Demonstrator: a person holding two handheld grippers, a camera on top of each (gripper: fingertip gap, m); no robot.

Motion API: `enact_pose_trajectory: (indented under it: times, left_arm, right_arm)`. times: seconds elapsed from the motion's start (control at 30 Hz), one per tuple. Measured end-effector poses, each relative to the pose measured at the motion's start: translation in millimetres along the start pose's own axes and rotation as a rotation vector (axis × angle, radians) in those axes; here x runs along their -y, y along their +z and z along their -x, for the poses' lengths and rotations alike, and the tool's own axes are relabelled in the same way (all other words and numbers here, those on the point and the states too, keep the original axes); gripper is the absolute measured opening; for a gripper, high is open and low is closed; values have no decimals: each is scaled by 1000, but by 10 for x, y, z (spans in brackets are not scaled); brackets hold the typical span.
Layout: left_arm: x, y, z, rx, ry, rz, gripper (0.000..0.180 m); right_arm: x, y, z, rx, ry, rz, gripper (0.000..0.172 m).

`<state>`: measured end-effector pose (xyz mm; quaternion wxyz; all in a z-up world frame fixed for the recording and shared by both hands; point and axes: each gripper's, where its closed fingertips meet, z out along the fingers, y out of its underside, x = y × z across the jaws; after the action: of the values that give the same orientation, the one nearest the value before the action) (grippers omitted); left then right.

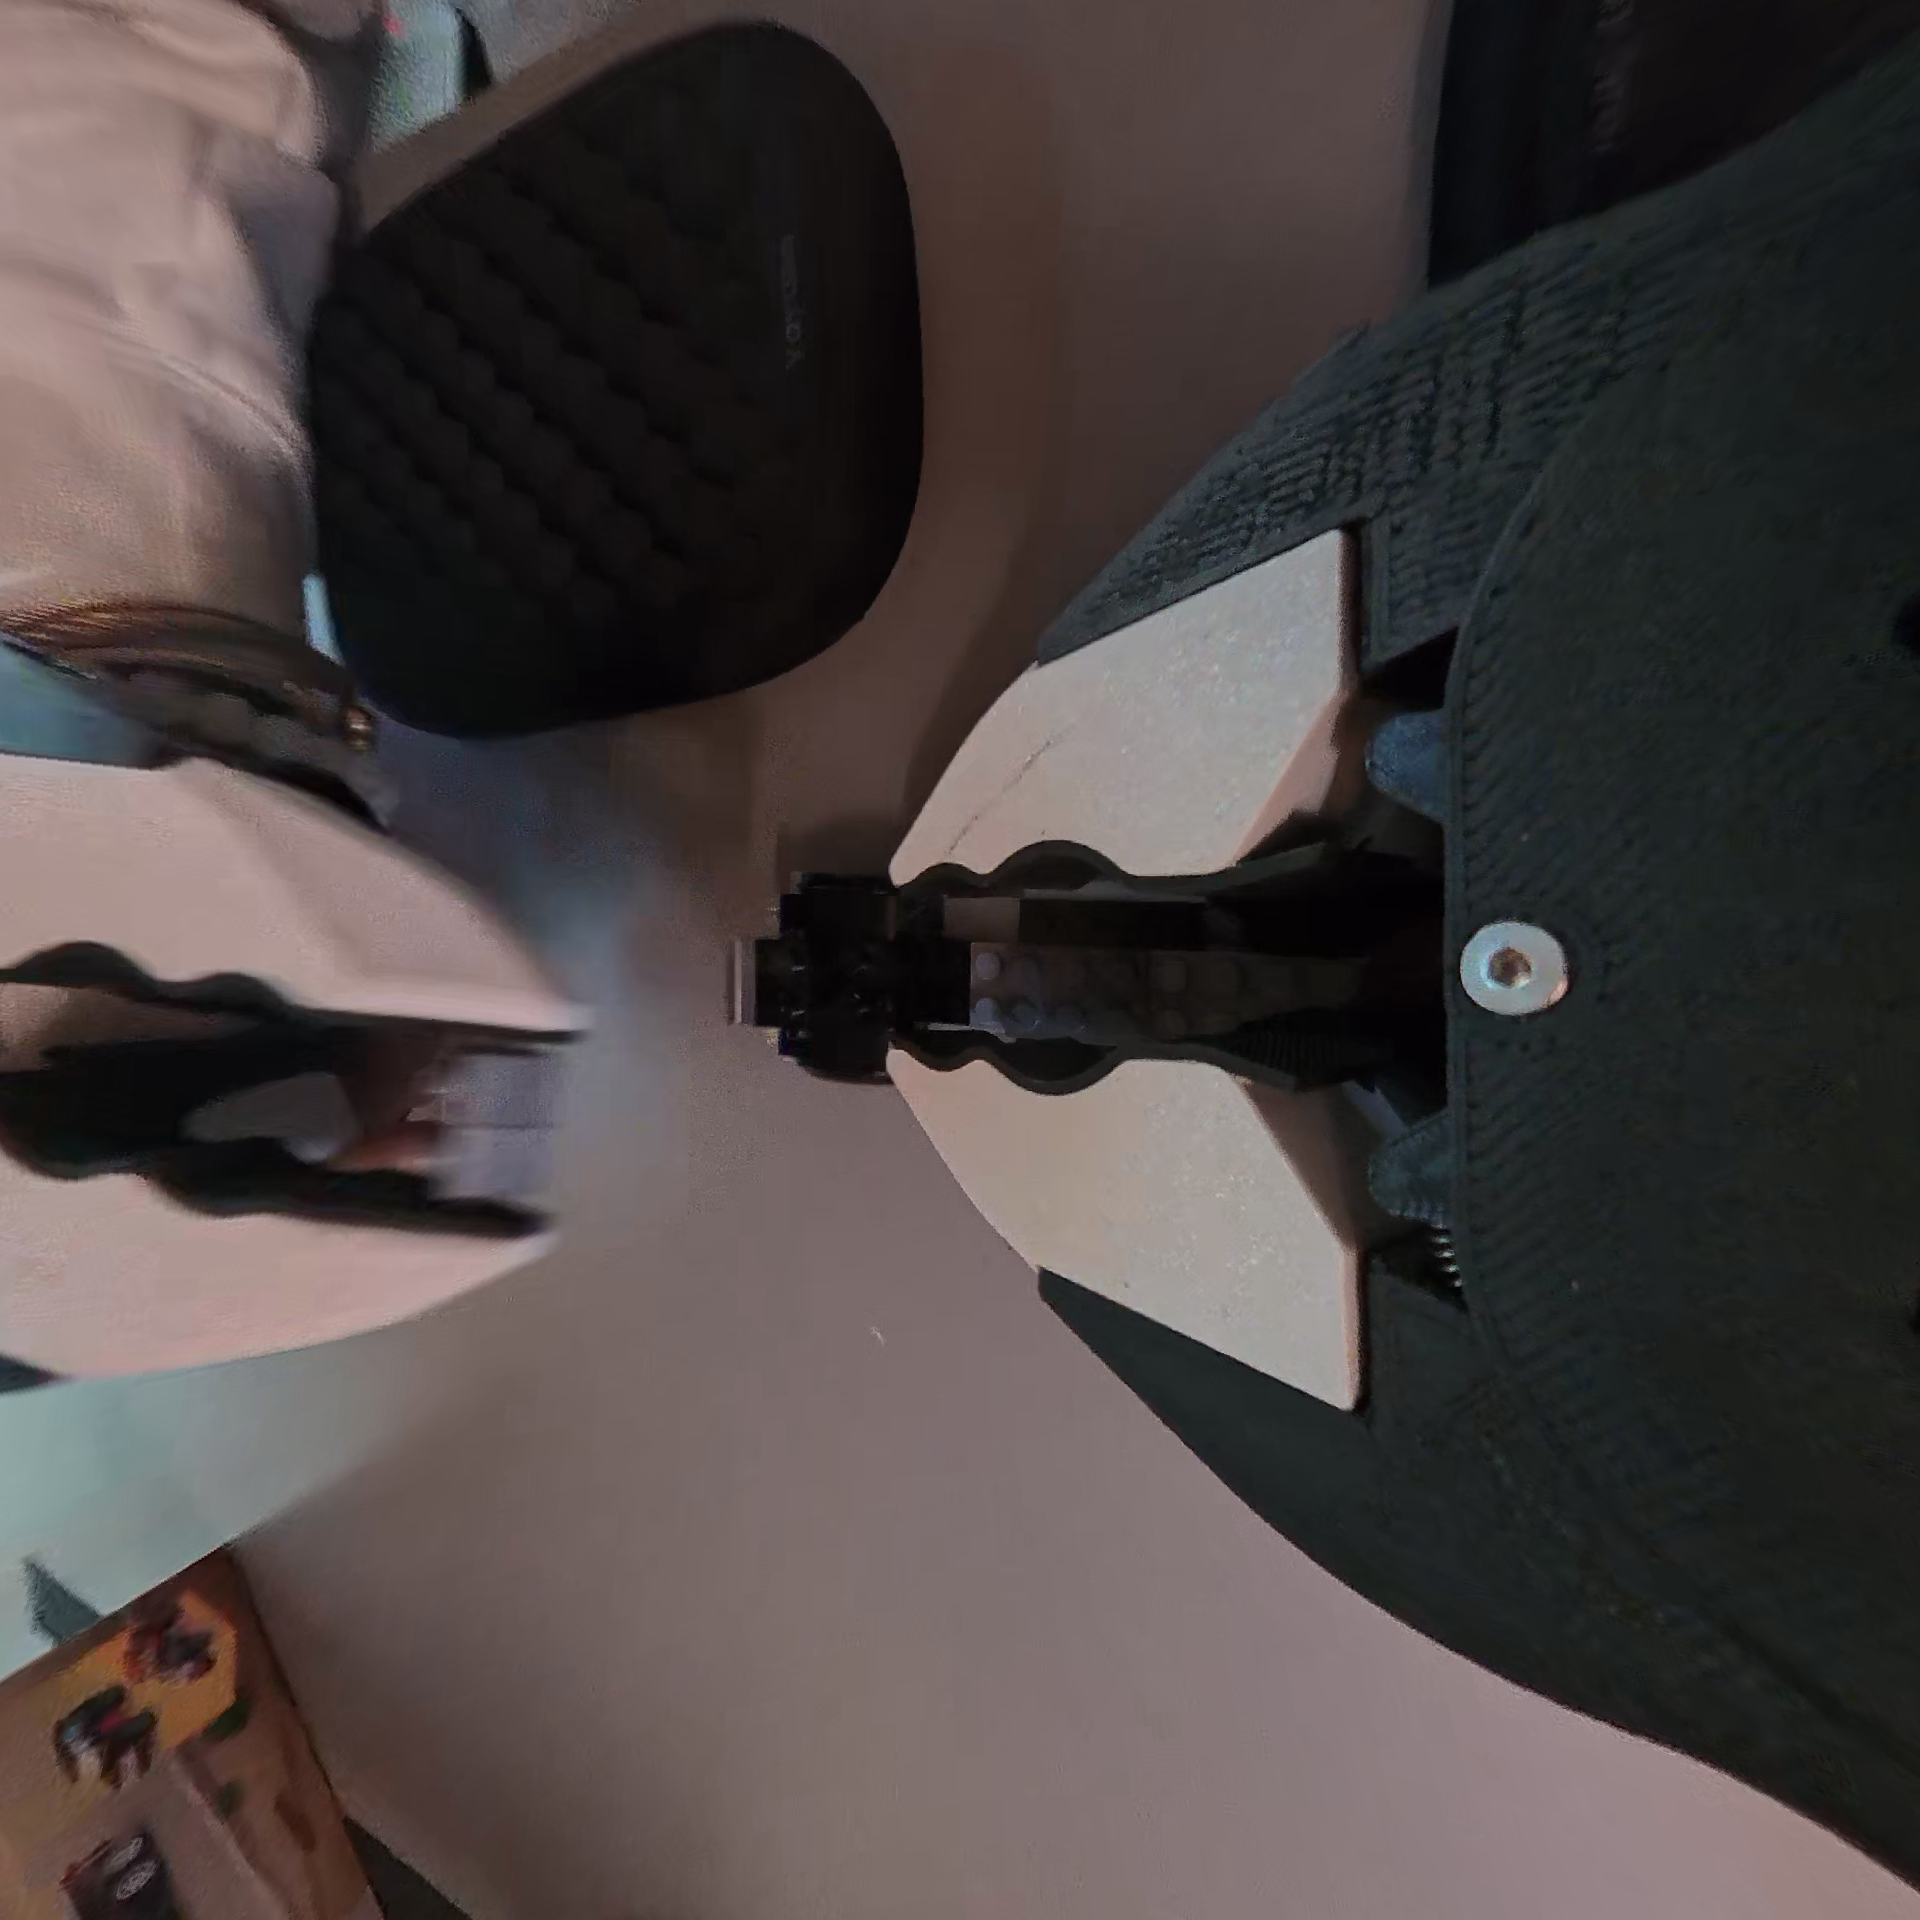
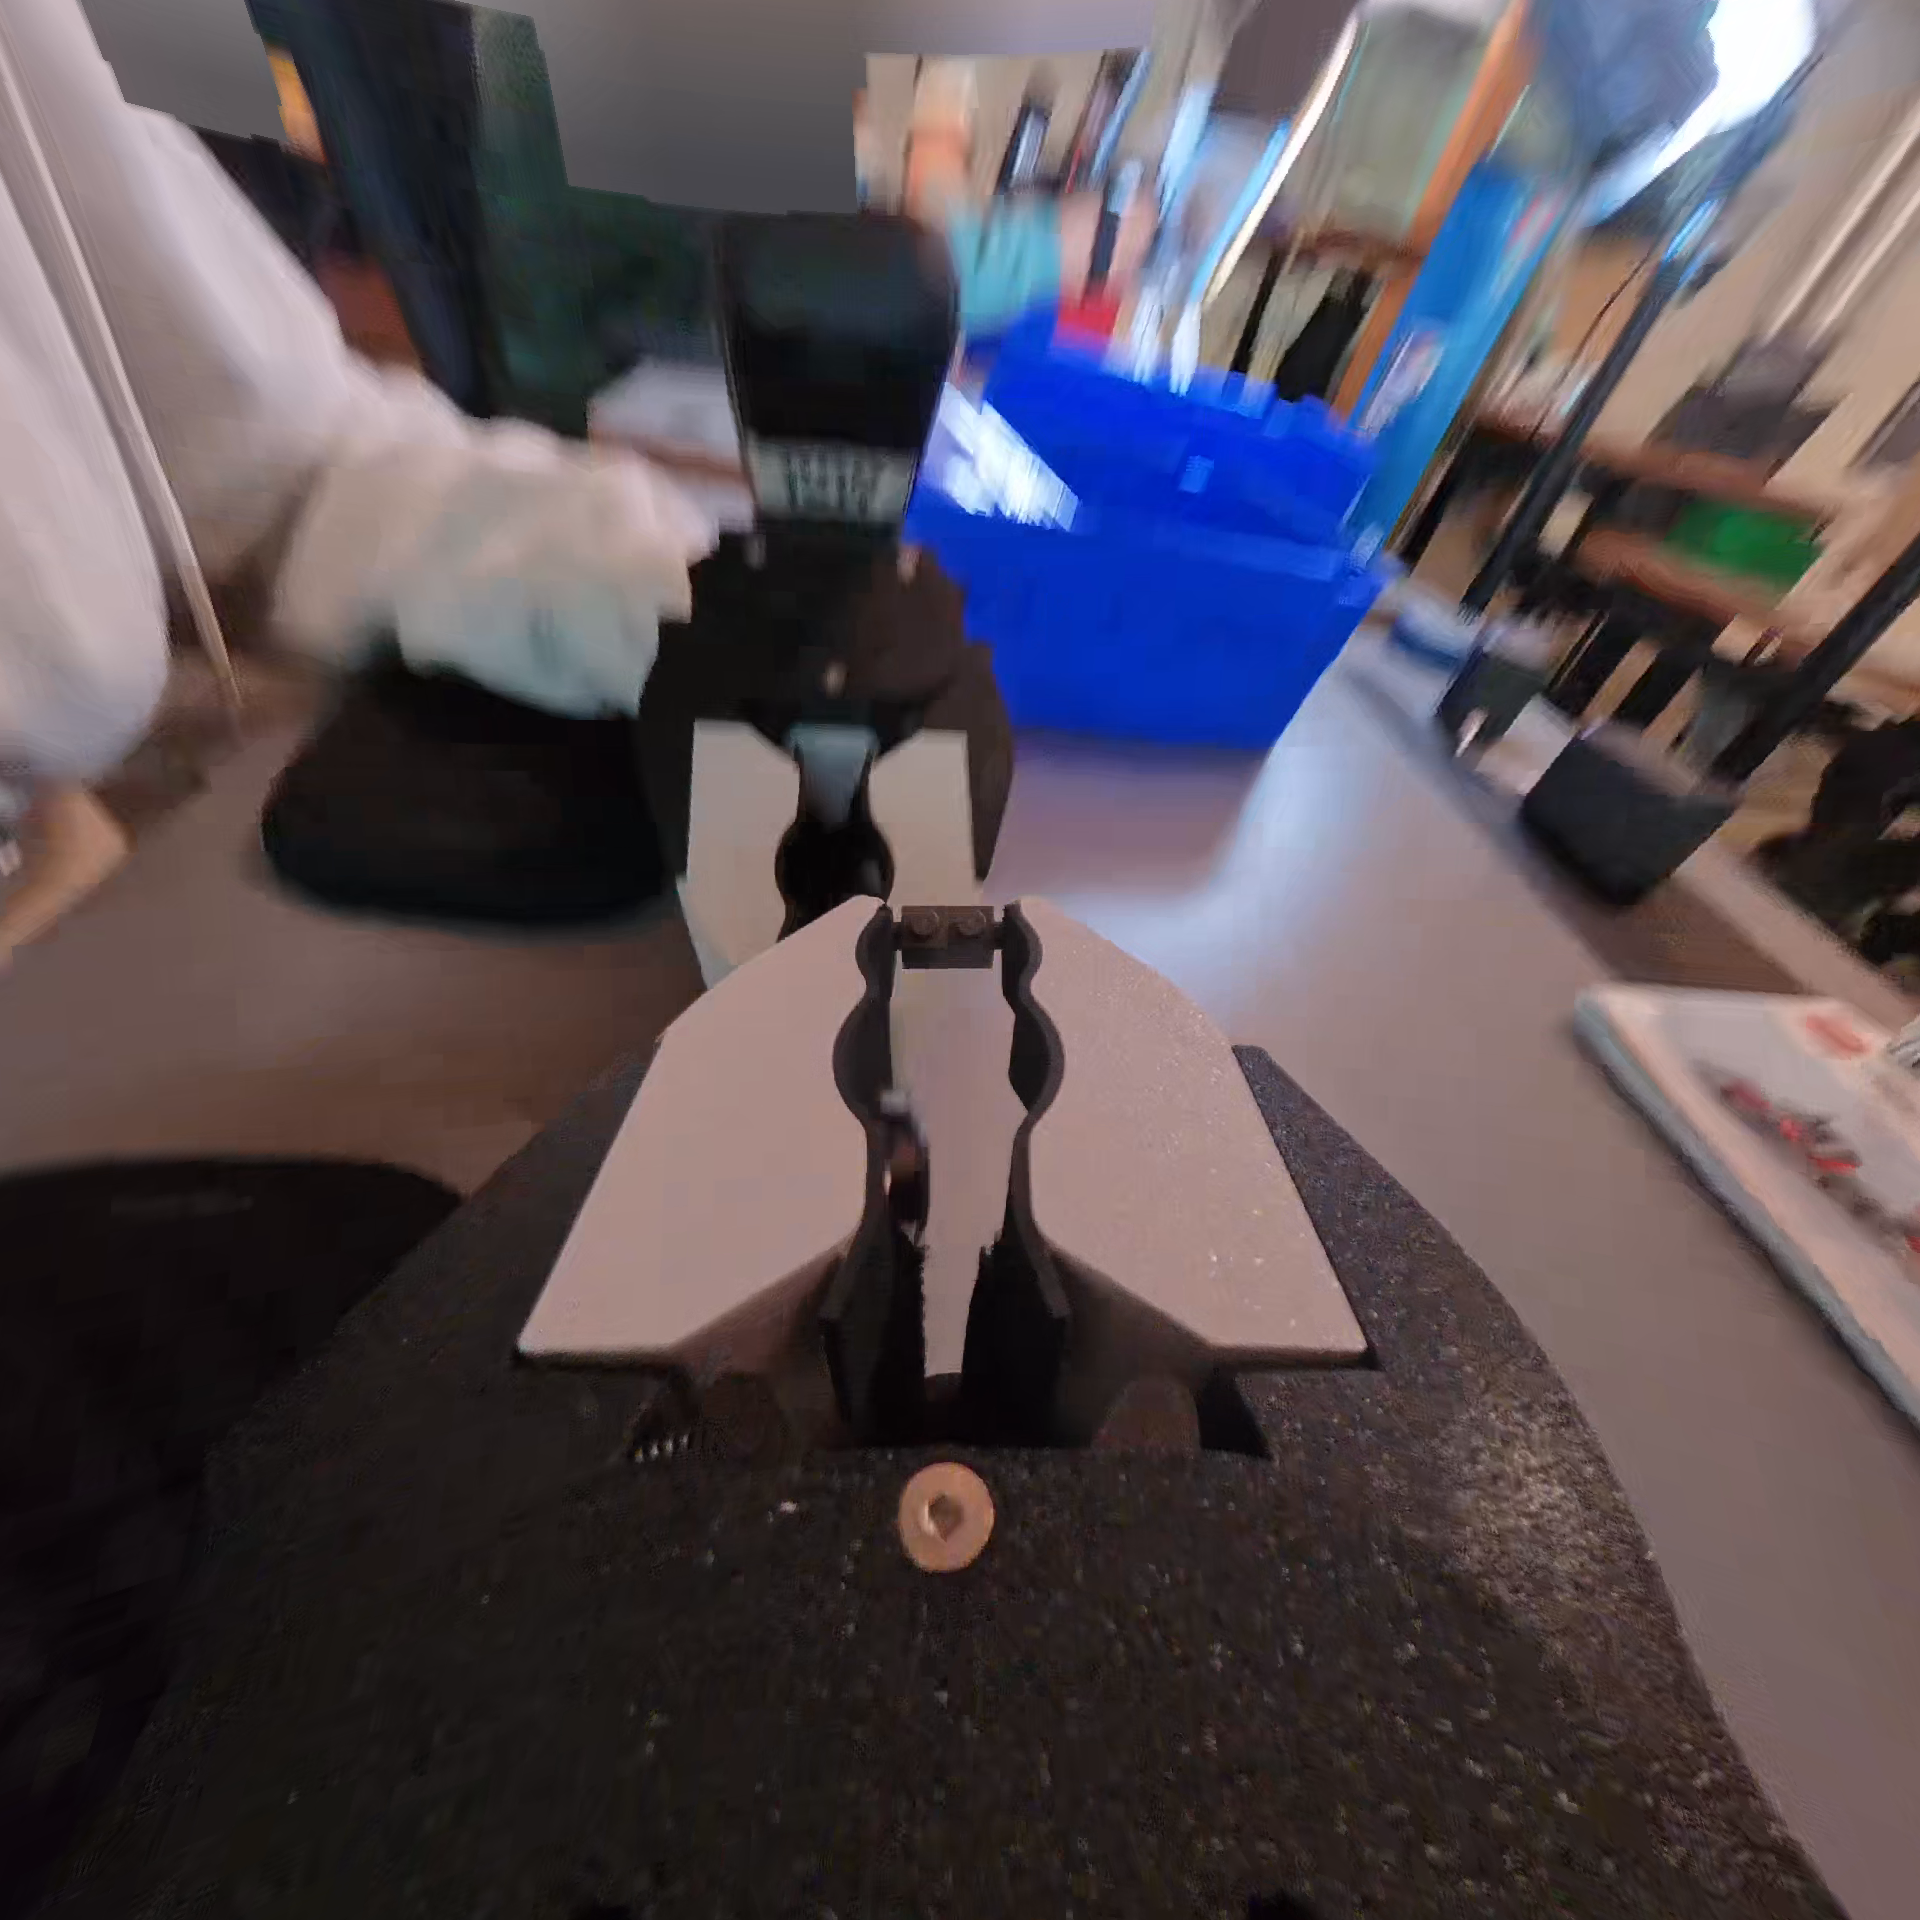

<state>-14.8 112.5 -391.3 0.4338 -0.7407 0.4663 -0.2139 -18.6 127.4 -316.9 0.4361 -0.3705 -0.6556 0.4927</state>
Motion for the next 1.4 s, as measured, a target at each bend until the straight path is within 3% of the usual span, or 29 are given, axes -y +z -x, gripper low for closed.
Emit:
enact_pose_trajectory:
  times: [0.07, 0.13, 0.2, 0.3, 0.4, 0.5, 0.63, 0.9, 1.33, 1.4]
  left_arm:
    - [119, -92, 38, -2, -60, -107, 28]
    - [359, -247, 93, -35, -208, -304, 33]
    - [567, -418, 139, -100, -370, -479, 37]
    - [689, -516, 147, -184, -517, -580, 37]
    - [702, -475, 136, -190, -567, -576, 35]
    - [715, -450, 131, -144, -544, -569, 30]
    - [733, -495, 183, -87, -525, -594, 21]
    - [724, -452, 101, -136, -509, -578, 12]
    - [744, -472, 84, -152, -501, -590, 12]
    - [755, -482, 81, -158, -495, -598, 24]
  right_arm:
    - [200, -88, -13, -39, -53, -136, 19]
    - [295, -101, -12, -119, -189, -177, 20]
    - [353, -78, -13, -203, -317, -161, 20]
    - [327, -17, -34, -326, -542, -18, 20]
    - [222, 78, -78, -440, -757, 194, 20]
    - [204, 166, -35, -469, -846, 258, 20]
    - [226, 188, 2, -467, -849, 237, 20]
    - [210, 219, 45, -442, -842, 221, 20]
    - [248, 217, 51, -446, -810, 181, 20]
    - [282, 187, 23, -464, -798, 167, 20]
